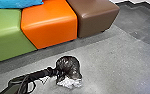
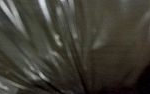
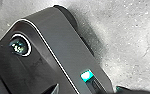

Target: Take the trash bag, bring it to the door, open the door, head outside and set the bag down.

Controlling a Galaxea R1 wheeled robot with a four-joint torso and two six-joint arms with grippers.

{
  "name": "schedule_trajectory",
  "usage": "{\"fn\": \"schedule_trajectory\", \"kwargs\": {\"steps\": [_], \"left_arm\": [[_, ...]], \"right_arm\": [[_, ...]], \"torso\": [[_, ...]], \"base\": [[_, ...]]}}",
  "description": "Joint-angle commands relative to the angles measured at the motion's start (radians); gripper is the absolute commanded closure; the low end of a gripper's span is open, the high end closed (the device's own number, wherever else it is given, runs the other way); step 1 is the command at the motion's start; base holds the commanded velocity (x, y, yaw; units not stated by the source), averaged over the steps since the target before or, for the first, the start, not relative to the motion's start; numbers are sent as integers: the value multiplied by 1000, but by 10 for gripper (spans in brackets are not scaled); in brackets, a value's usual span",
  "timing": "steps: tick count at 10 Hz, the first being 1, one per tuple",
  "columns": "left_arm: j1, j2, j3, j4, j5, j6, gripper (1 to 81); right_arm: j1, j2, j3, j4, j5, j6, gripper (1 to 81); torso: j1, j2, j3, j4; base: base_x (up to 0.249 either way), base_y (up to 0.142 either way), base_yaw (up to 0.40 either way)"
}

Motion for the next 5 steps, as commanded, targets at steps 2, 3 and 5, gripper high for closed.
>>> {"fn": "schedule_trajectory", "kwargs": {"steps": [2, 3, 5], "left_arm": [[-74, -27, 3, 32, 62, 11, 811], [-73, -25, 3, 30, 62, 11, 811], [-73, -24, 3, 29, 64, 11, 811]], "right_arm": [[1, -51, 11, -20, -84, -2, 10], [-1, -51, 11, -20, -84, -2, 10], [-3, -50, 11, -20, -82, -2, 10]], "torso": [[0, 0, 0, 0], [0, 0, 0, 0], [-64, 101, 0, 0]], "base": [[0, 0, 0], [0, 0, 0], [0, 0, 0]]}}
